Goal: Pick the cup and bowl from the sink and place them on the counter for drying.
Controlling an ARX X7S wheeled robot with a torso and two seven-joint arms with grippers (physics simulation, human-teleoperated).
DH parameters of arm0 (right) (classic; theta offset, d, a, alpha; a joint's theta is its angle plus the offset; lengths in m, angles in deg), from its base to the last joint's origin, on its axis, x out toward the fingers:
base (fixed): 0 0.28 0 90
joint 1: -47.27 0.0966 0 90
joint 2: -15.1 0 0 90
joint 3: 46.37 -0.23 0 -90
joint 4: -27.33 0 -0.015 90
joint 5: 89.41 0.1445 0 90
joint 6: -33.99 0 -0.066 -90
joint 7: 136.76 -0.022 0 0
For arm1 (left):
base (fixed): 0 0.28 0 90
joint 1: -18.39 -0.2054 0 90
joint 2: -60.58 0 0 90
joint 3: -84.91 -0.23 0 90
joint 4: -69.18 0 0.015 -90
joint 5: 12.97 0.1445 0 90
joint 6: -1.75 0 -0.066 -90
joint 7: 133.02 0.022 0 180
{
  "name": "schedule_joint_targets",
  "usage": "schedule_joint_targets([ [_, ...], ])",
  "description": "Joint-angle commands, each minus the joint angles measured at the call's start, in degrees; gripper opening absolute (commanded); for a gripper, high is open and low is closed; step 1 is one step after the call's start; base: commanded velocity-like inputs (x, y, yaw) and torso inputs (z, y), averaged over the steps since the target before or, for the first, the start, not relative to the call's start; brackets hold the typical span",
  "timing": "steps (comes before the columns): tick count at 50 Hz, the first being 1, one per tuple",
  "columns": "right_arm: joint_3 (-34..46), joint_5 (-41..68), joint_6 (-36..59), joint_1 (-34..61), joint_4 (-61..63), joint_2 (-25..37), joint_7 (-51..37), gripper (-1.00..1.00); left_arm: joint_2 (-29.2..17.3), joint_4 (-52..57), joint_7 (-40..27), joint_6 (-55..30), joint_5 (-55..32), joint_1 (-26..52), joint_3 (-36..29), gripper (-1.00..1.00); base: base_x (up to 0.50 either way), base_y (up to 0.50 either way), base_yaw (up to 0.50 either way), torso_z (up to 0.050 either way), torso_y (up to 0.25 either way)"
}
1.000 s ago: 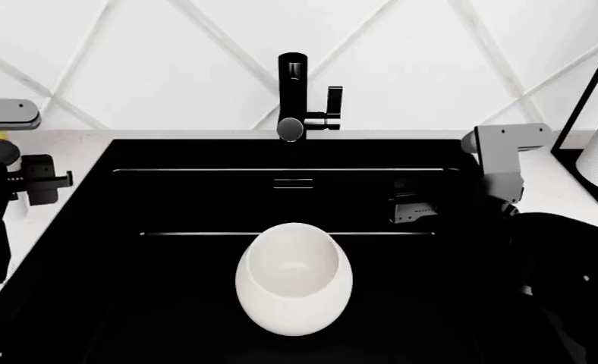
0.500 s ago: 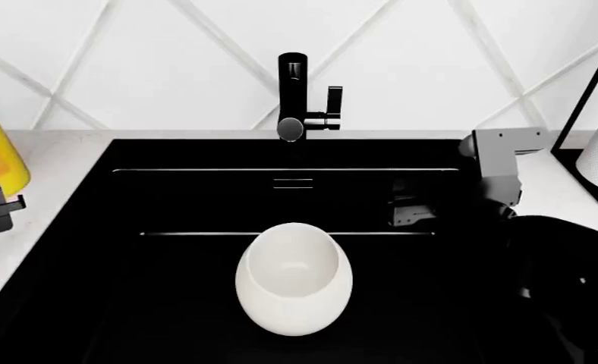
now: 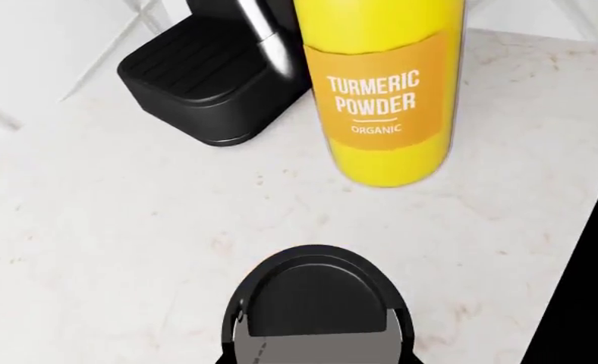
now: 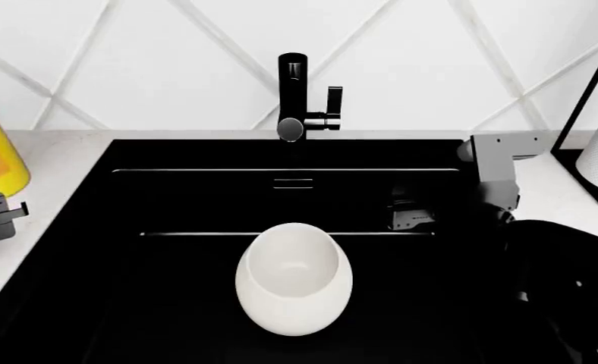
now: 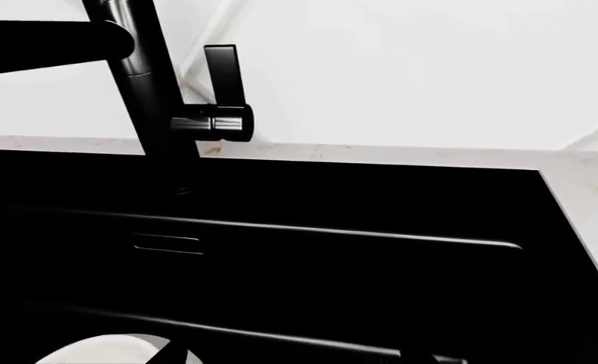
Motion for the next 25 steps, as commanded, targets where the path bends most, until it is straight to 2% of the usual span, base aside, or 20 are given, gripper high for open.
schedule_joint_targets([
  [1,-0.13,0.27,-0.09,-0.33,0.28,0.21,-0.25,1.00,0.11,-1.79,0.08,-0.01,-0.30,-1.66,1.11,-1.00,0.00,0.00,0.01,0.000,0.000],
  [5,-0.14,0.38,-0.04,-0.31,0.35,0.23,-0.37,1.00,0.28,-1.64,-0.04,-0.17,-0.27,-1.67,1.31,-1.00,0.00,0.00,0.00,0.000,0.000],
  [6,-0.13,0.41,-0.04,-0.29,0.33,0.24,-0.37,1.00,0.15,-1.67,0.00,-0.16,-0.24,-1.66,1.16,1.00,0.00,0.00,0.00,0.000,0.000],
  [25,0.12,0.45,-0.61,0.12,-0.01,0.07,-0.23,1.00,0.18,0.79,0.71,-2.08,-0.58,-1.34,1.69,1.00,0.00,0.00,0.00,0.000,0.000],
])
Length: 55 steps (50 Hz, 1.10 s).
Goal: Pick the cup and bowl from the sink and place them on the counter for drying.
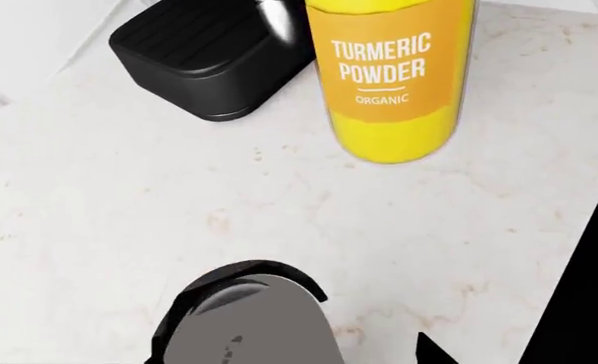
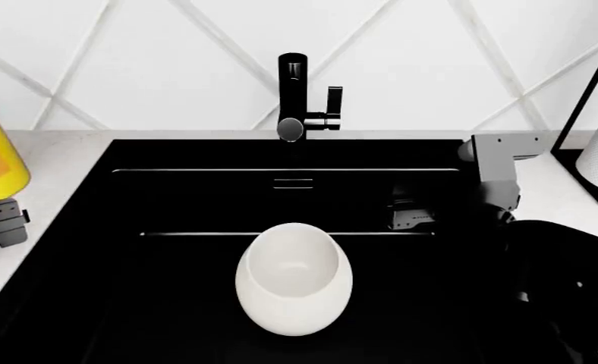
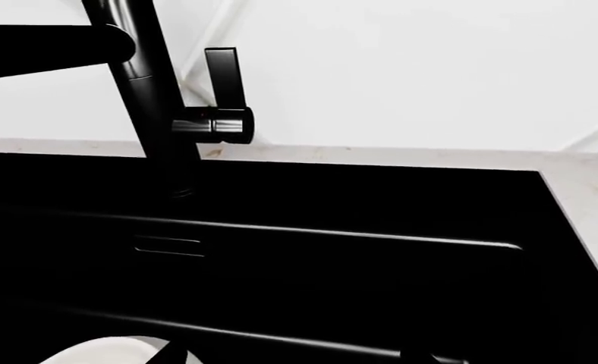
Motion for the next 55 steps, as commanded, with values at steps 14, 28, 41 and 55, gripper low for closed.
schedule_joint_targets([
  [14,0.17,0.08,-0.80,-0.13,-0.26,0.07,0.18,1.00,-0.64,3.51,0.47,-2.96,0.24,1.51,-1.05,1.00,0.00,0.00,0.00,0.000,0.000],
  [28,0.43,0.15,-1.11,-0.03,-0.49,-0.15,0.25,1.00,-2.24,2.65,0.54,-2.66,0.57,5.05,-2.73,1.00,0.00,0.00,0.00,0.000,0.000],
  [41,0.38,0.59,-0.81,0.23,-0.24,0.17,0.02,1.00,-1.83,5.76,2.65,-5.63,-0.52,6.57,-5.13,1.00,0.00,0.00,0.00,0.000,0.000],
  [55,1.36,1.83,2.02,3.25,-0.82,0.22,-0.31,1.00,3.51,12.30,31.13,-10.37,23.85,12.02,-12.79,1.00,0.00,0.00,0.00,0.000,0.000],
])
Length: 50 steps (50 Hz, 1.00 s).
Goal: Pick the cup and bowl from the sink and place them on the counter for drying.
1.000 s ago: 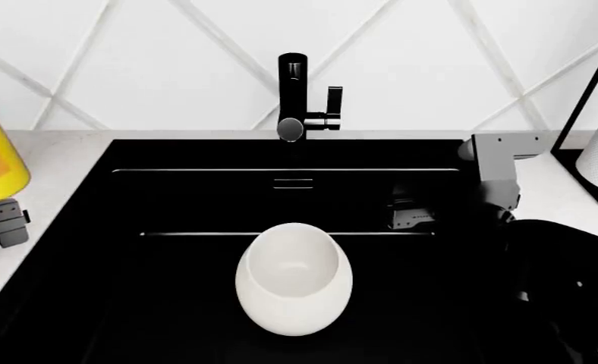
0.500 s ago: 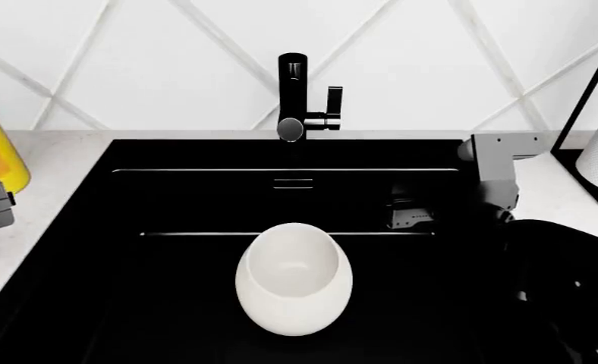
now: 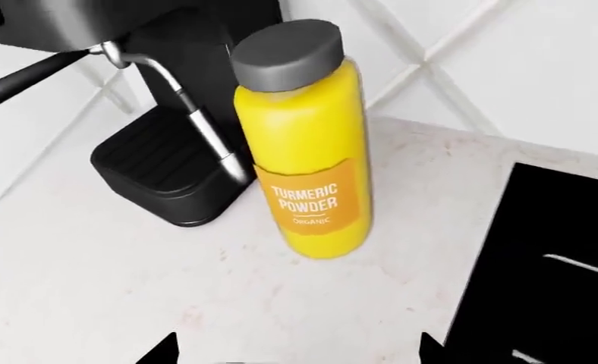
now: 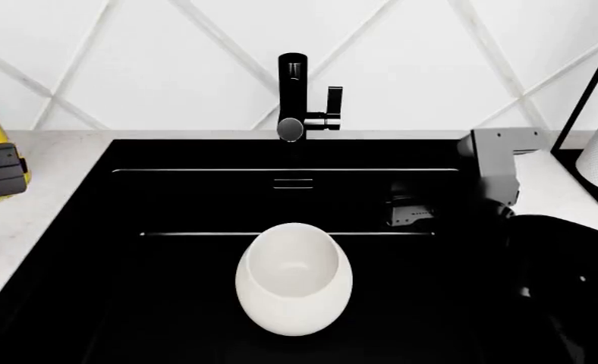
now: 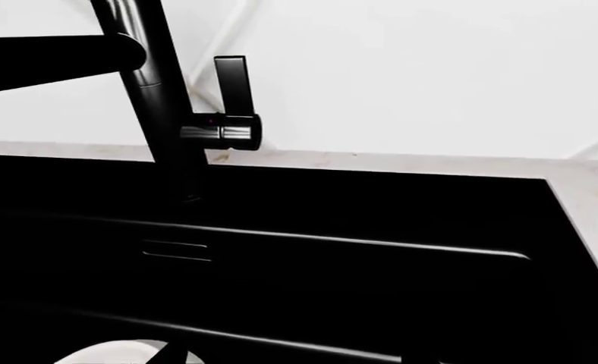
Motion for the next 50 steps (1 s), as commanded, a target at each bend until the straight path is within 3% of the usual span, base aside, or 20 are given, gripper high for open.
schedule_joint_targets([
  [1,0.96,0.42,1.95,2.47,-0.70,0.05,-0.40,1.00,4.93,4.45,22.17,-2.01,20.50,3.05,-4.99,1.00,0.00,0.00,0.00,0.000,0.000],
  [7,0.58,1.80,4.29,3.51,-1.49,-0.05,-1.80,1.00,5.67,7.21,33.55,-1.88,25.69,4.02,-7.93,1.00,0.00,0.00,0.00,0.000,0.000],
  [12,-0.01,3.62,7.17,4.30,-2.44,-0.37,-3.75,1.00,7.09,12.17,37.04,-1.48,25.88,2.51,-9.41,1.00,0.00,0.00,0.00,0.000,0.000],
  [15,0.02,4.55,9.01,5.37,-2.49,-0.26,-4.59,1.00,8.88,13.16,46.20,-1.94,32.47,2.72,-8.45,1.00,0.00,0.00,0.00,0.000,0.000],
  [28,1.65,7.58,15.87,8.98,-6.66,-1.70,-6.78,1.00,13.01,14.11,65.45,-1.74,48.48,1.37,-10.23,1.00,0.00,0.00,0.00,0.000,0.000],
  [39,5.43,8.78,21.60,16.15,-10.31,-3.61,-6.95,1.00,15.43,15.83,72.38,-0.52,53.71,-0.75,-10.84,1.00,0.00,0.00,0.00,0.000,0.000],
  [43,7.38,8.07,21.12,17.55,-11.59,-4.86,-5.69,1.00,17.99,16.12,70.66,1.70,53.16,-2.09,-10.46,1.00,0.00,0.00,0.00,0.000,0.000],
  [50,11.06,6.05,20.13,18.06,-14.26,-6.43,-4.04,1.00,17.38,17.25,72.96,1.57,53.91,-1.83,-10.88,1.00,0.00,0.00,0.00,0.000,0.000],
])
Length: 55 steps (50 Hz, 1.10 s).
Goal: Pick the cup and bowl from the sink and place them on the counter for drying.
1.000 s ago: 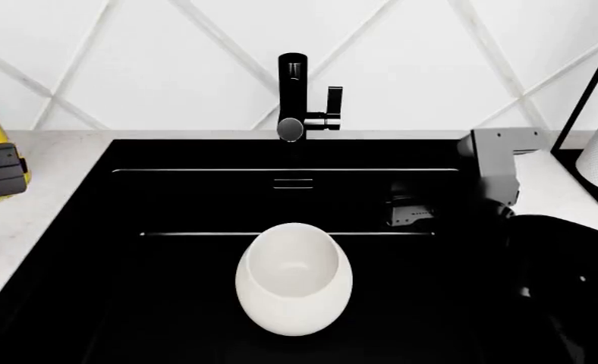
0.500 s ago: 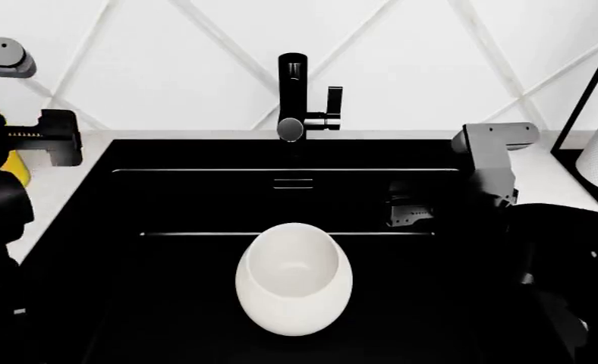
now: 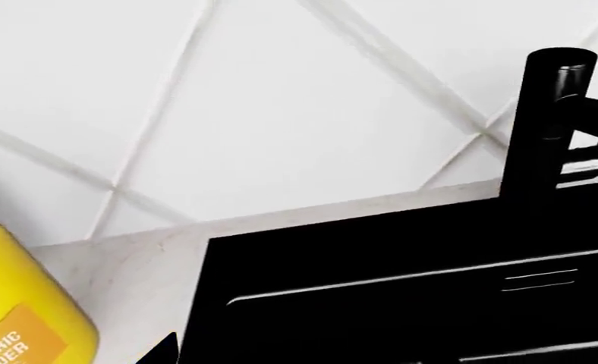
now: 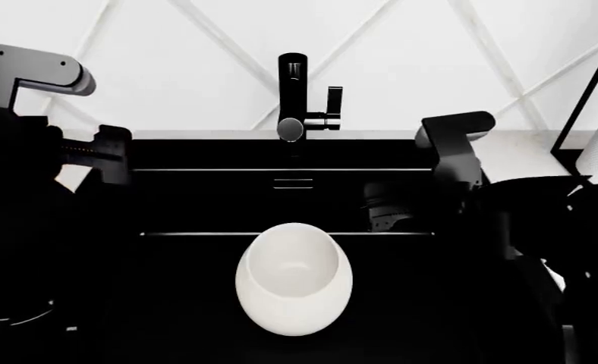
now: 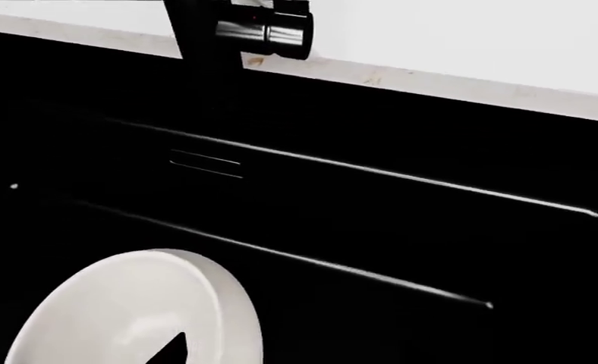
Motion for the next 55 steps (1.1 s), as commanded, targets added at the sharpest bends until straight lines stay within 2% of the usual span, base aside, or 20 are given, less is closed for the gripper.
schedule_joint_targets([
  [1,5.05,-1.70,0.63,3.24,-4.16,-2.50,1.80,1.00,1.52,1.70,4.44,1.15,2.97,-0.93,-0.70,1.00,0.00,0.00,0.00,0.000,0.000],
  [5,7.84,-3.07,0.66,5.92,-7.31,-4.39,3.44,1.00,3.02,1.94,3.09,1.78,2.87,-1.40,-0.14,1.00,0.00,0.00,0.00,0.000,0.000],
  [20,18.50,-10.02,-6.06,9.01,-18.81,-8.79,13.21,1.00,2.70,2.88,4.29,2.20,3.17,-2.17,1.06,1.00,0.00,0.00,0.00,0.000,0.000],
  [22,20.19,-11.48,-7.91,9.29,-21.38,-9.78,15.09,1.00,2.39,3.34,4.80,2.09,3.39,-2.64,1.16,1.00,0.00,0.00,0.00,0.000,0.000],
  [23,21.01,-12.14,-8.79,9.36,-22.52,-10.29,15.98,1.00,3.98,2.94,2.94,2.75,3.02,-2.83,1.32,1.00,0.00,0.00,0.00,0.000,0.000],
  [27,23.40,-14.29,-12.08,9.92,-27.53,-12.56,19.23,1.00,2.74,3.78,5.19,1.83,4.11,-2.96,0.81,1.00,0.00,0.00,0.00,0.000,0.000],
  [38,27.97,-19.76,-20.92,10.92,-42.61,-17.77,25.74,1.00,3.74,4.33,4.49,2.37,4.35,-3.97,1.64,1.00,0.00,0.00,0.00,0.000,0.000],
  [49,31.53,-24.82,-33.08,13.48,-64.55,-25.80,34.59,1.00,3.42,5.05,5.56,2.22,5.14,-4.55,1.98,1.00,0.00,0.00,0.00,0.000,0.000],
  [55,36.94,-19.95,-36.43,13.70,-67.48,-26.51,34.83,1.00,3.99,5.02,4.85,2.67,5.00,-5.07,2.51,1.00,0.00,0.00,0.00,0.000,0.000],
])
